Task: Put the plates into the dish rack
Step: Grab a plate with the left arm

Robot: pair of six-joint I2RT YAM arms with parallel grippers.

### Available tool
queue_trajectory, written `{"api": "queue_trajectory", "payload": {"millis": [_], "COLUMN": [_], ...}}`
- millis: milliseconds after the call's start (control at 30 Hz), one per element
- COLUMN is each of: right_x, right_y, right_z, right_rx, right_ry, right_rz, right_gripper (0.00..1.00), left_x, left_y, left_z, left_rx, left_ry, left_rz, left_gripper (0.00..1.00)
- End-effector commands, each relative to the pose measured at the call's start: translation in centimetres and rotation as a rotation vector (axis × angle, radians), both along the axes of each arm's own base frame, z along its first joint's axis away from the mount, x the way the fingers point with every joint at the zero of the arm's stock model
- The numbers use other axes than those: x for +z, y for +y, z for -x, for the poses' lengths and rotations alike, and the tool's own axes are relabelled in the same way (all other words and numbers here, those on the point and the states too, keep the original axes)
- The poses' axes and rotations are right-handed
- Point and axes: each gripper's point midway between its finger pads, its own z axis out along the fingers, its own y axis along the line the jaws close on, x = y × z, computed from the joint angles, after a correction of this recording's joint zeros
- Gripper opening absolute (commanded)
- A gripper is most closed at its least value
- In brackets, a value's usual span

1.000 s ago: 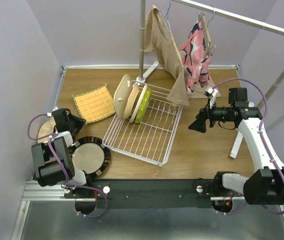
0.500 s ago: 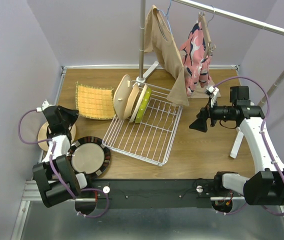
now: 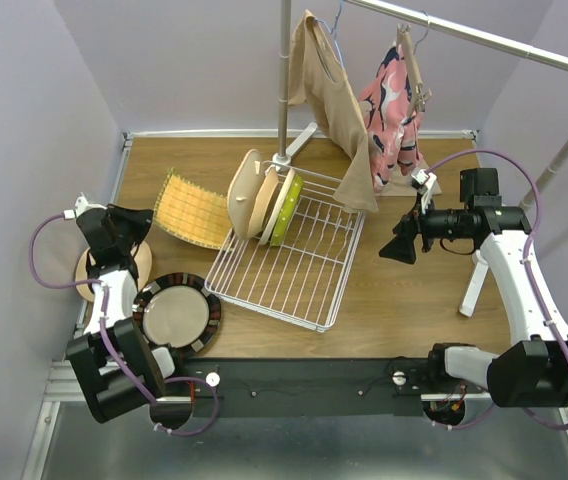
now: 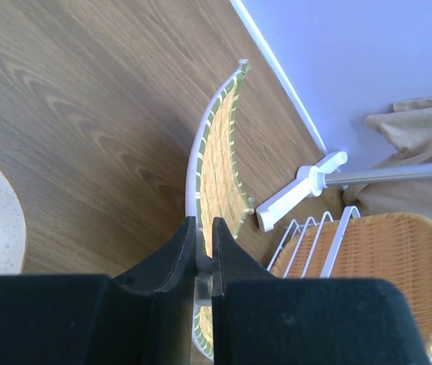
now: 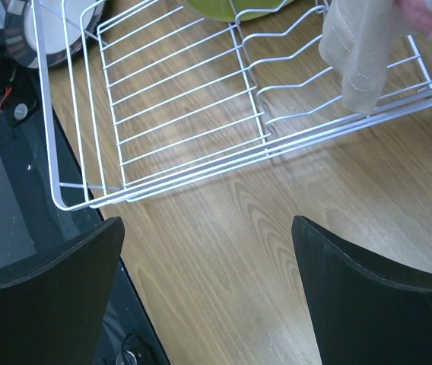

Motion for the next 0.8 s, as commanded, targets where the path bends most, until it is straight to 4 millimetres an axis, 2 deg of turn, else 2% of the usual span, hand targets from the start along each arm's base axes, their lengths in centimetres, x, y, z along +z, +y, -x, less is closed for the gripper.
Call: {"api": "queue_trajectory", "payload": {"millis": [0,100,300,367,400,467,600,767], "right_x": [0.5,0.3,-0.2,-0.5,-0.5,-0.7,-1.0,-1.0], "right_y": [0.4,0.4,0.4,0.5,0.5,0.5,0.5,0.6], "right_z": [0.3,0.3,0.5,0.5,0.6,0.5,0.3,0.5], "right_rx": [0.029,0.032,0.032,0.034,0.037,0.040,0.042,0.042], "right_ry": [-0.002,0.004,0.017,0.025,0.028,0.034,0.040,0.045], "right_rz": [-0.014,-0.015,-0.011,-0.016,-0.017,-0.019,-0.018,-0.022], "right_gripper": [1.00,1.00,1.00,1.00,1.00,1.00,1.00,1.00], "left_x": [-0.3,-2.8,-5.7,-5.8,-6.6,-6.3,-9.1,-10.9], "left_y": [-0.4,-0.3,0.5,0.8,0.8,0.7,0.8,1.1], "left_z": [-0.6,-0.3,1.1,1.0,1.0,0.3,-0.8,-1.1], "left_rx": [-0.063,-0.082,-0.040,-0.032,-0.034,-0.055,-0.114,-0.157], "left_ry": [-0.005,0.059,0.120,0.099,0.107,0.057,0.117,0.176], "left_rz": [-0.017,-0.042,-0.094,-0.113,-0.112,-0.135,-0.142,-0.178], "left_gripper": [0.00,0.00,0.00,0.00,0.00,0.00,0.00,0.00]}}
